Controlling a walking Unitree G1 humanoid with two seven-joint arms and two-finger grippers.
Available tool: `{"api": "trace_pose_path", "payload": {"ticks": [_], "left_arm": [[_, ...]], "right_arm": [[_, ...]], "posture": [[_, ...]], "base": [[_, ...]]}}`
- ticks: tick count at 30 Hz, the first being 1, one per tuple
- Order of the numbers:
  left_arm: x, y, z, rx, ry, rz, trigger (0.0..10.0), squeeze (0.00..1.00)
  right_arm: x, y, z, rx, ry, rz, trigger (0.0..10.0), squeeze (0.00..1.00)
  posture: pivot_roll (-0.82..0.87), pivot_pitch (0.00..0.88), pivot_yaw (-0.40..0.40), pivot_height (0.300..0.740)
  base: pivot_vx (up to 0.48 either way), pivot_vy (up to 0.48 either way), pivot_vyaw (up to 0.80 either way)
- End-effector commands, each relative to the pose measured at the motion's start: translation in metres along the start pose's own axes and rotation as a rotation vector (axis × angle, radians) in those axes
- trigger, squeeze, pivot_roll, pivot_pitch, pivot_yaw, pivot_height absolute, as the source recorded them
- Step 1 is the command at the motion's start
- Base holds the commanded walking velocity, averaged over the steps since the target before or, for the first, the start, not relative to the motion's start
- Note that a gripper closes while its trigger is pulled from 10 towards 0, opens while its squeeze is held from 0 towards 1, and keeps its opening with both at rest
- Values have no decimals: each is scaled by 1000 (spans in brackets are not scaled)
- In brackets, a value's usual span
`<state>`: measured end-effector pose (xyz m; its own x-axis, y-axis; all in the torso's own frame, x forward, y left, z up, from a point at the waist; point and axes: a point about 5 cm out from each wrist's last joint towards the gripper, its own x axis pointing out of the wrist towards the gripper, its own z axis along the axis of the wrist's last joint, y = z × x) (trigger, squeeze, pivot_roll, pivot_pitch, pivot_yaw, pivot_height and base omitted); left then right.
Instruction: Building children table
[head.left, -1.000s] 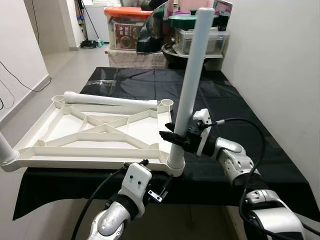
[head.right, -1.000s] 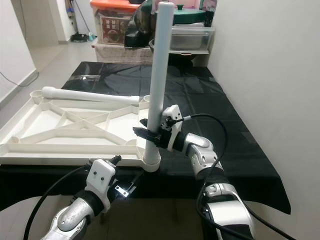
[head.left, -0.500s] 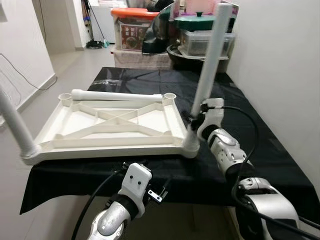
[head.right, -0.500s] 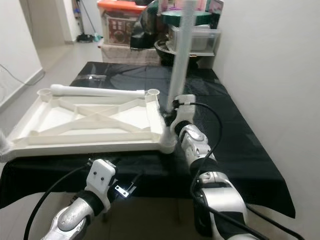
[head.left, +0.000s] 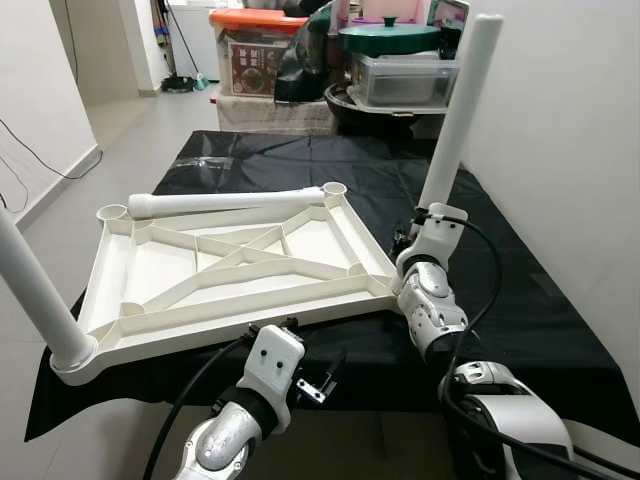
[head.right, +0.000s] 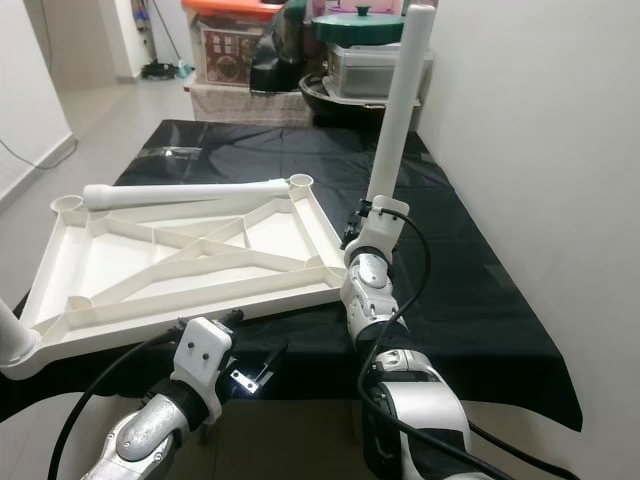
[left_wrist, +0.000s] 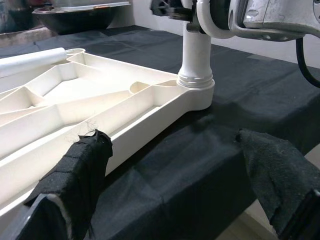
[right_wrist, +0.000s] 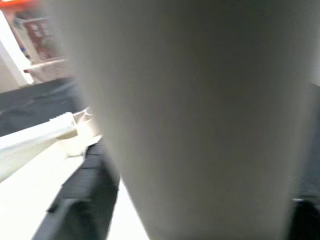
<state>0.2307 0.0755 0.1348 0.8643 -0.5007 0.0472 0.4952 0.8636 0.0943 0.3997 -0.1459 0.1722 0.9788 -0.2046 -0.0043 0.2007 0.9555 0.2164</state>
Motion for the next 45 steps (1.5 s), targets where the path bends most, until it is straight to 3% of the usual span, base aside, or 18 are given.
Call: {"api": "trace_pose_path", "payload": {"ticks": [1,2,3,6,7,11,13,14,15,18,23,24,27,32,37,38,42,45], "left_arm": [[0,-1,-2,10,10,-4,10000,0],[0,-1,-2,10,10,-4,10000,0],[0,-1,-2,9,11,-5,10000,0],[0,-1,-2,9,11,-5,10000,0],[0,-1,-2,9,11,-5,10000,0],[0,-1,-2,9,11,-5,10000,0],[0,-1,-2,9,10,-6,10000,0],[1,-1,-1,10,9,-7,10000,0],[1,-1,-1,10,9,-7,10000,0],[1,-2,-1,12,8,-8,10000,0],[1,-2,-1,12,7,-8,10000,0],[1,-2,-1,13,7,-9,10000,0],[1,-2,-1,13,7,-9,10000,0],[1,-2,-1,17,5,-8,10000,0],[1,-2,-1,19,5,-9,10000,0],[1,-2,-1,19,5,-9,10000,0],[1,-2,-1,18,6,-9,10000,0],[1,-2,-1,18,6,-9,10000,0]], "right_arm": [[0,3,0,11,-5,6,10000,1000],[0,0,2,4,-20,3,10000,733],[2,-3,5,12,-38,13,10000,0],[3,-7,12,32,-76,49,10000,0],[7,-19,24,52,-128,133,10000,0],[8,-23,28,42,-135,175,10000,0],[9,-26,27,38,-101,274,10000,0],[8,-26,24,34,-55,408,10000,0],[8,-26,24,34,-55,408,10000,0],[-3,-21,18,27,32,764,10000,0],[-13,-16,17,1,62,967,10000,0],[-21,-11,12,-58,99,1120,10000,0],[-21,-11,12,-58,99,1120,10000,0],[-29,0,13,-35,157,1342,10000,0],[-31,2,14,-30,180,1394,10000,0],[-31,3,14,-30,183,1396,0,0],[-24,3,5,-80,190,1235,0,0],[-24,2,0,-94,188,1204,0,0]], "posture": [[74,0,-68,740],[72,0,-66,740],[72,0,-66,740],[71,0,-65,740],[71,0,-68,740],[71,0,-67,740],[70,0,-60,740],[72,0,-61,740],[72,0,-61,740],[72,0,-61,740],[71,0,-62,740],[71,0,-63,740],[71,0,-63,740],[83,0,-72,740],[82,0,-74,740],[82,0,-74,740],[82,0,-74,740],[82,0,-74,740]], "base": [[0,0,0],[0,0,0],[0,0,0],[0,0,0],[0,0,0],[0,0,0],[0,0,0],[0,0,0],[0,0,0],[0,0,0],[0,0,0],[0,0,0],[0,0,0],[0,0,0],[0,0,0],[0,0,0],[0,0,0],[0,0,0]]}}
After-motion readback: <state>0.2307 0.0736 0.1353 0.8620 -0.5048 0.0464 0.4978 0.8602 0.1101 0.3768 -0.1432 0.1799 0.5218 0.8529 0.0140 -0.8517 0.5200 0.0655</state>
